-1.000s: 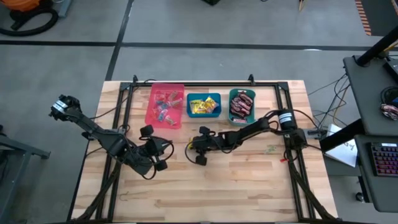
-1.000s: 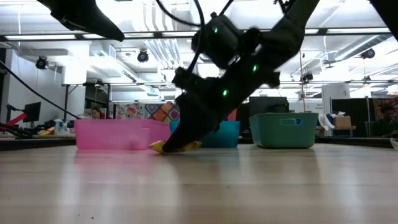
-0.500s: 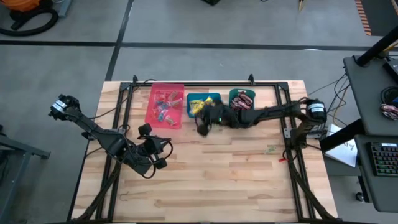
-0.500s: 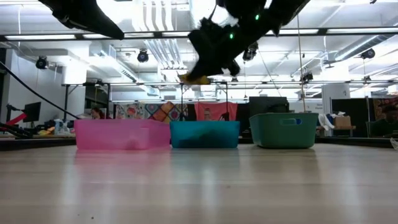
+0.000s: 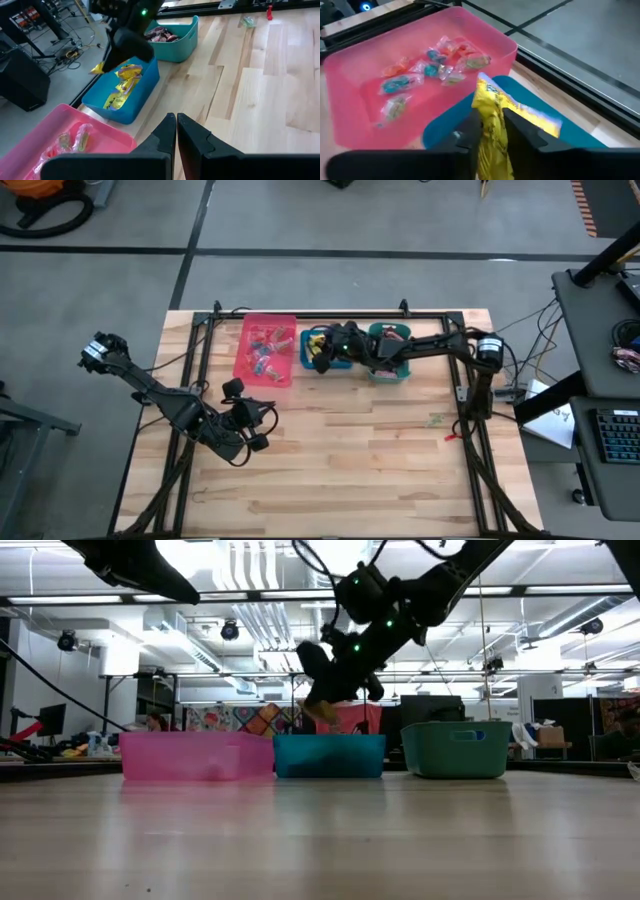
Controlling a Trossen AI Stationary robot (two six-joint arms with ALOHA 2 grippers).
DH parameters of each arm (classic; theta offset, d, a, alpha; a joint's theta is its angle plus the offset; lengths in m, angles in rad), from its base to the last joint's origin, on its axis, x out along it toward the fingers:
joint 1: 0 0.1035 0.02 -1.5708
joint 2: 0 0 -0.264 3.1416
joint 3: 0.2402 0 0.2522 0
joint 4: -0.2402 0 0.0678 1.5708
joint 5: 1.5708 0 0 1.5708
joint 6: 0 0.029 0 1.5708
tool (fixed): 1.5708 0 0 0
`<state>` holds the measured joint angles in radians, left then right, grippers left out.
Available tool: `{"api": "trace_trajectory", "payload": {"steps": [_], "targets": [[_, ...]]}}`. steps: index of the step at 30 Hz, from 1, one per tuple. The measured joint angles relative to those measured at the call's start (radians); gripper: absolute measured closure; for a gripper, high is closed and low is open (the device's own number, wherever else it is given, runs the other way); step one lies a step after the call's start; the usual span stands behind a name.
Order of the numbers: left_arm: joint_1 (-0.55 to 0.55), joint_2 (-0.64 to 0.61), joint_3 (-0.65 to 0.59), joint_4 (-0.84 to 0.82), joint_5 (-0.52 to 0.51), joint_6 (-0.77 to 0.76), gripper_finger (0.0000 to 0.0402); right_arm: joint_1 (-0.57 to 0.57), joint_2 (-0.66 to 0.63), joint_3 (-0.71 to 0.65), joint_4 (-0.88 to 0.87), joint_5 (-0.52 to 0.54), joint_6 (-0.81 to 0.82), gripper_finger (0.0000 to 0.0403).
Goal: Sort candy
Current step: Put the yellow candy into the blue bin, then put the green candy into the pink bin
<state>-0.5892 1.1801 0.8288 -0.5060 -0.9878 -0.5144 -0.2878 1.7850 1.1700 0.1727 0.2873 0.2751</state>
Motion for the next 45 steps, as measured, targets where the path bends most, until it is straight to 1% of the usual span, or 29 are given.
{"api": "trace_trajectory", "payload": {"steps": [4,7,10,13,17,21,29,31,34,37,42,45], "targets": [[0.000,0.000,0.000,-0.002,-0.001,0.000,0.0402,-0.009,0.033,0.024,-0.010,0.001,0.000,0.0283],[0.000,0.000,0.000,-0.003,-0.001,0.000,0.0402,-0.009,0.034,0.039,-0.007,-0.001,-0.002,0.0247],[0.000,0.000,-0.001,-0.004,-0.001,-0.003,0.0402,-0.009,0.026,0.042,-0.014,-0.011,-0.011,0.0222],[0.000,0.000,-0.001,-0.004,-0.001,-0.005,0.0402,-0.010,0.015,0.051,-0.015,-0.040,-0.014,0.0206],[0.000,0.000,-0.001,-0.005,0.000,-0.016,0.0402,-0.009,-0.021,0.055,-0.025,-0.127,-0.033,0.0200],[0.000,0.008,-0.001,-0.006,0.001,-0.022,0.0402,0.002,-0.091,0.055,-0.132,-0.221,-0.051,0.0205],[0.002,0.046,-0.001,0.003,0.013,-0.047,0.0402,0.085,-0.259,0.054,-0.454,-0.236,-0.046,0.0218],[0.002,0.058,-0.001,0.029,0.061,-0.045,0.0402,0.117,-0.285,0.055,-0.528,-0.239,-0.025,0.0219],[0.002,0.078,-0.001,0.099,0.156,0.013,0.0402,0.165,-0.306,0.054,-0.666,-0.241,0.026,0.0218],[0.004,0.102,-0.001,0.196,0.262,0.125,0.0402,0.215,-0.320,0.054,-0.805,-0.246,0.075,0.0216],[0.026,0.146,-0.001,0.345,0.485,0.323,0.0402,0.298,-0.326,0.053,-1.017,-0.248,0.183,0.0215],[0.046,0.172,-0.001,0.401,0.578,0.425,0.0402,0.347,-0.326,0.053,-1.129,-0.248,0.245,0.0215]]}}
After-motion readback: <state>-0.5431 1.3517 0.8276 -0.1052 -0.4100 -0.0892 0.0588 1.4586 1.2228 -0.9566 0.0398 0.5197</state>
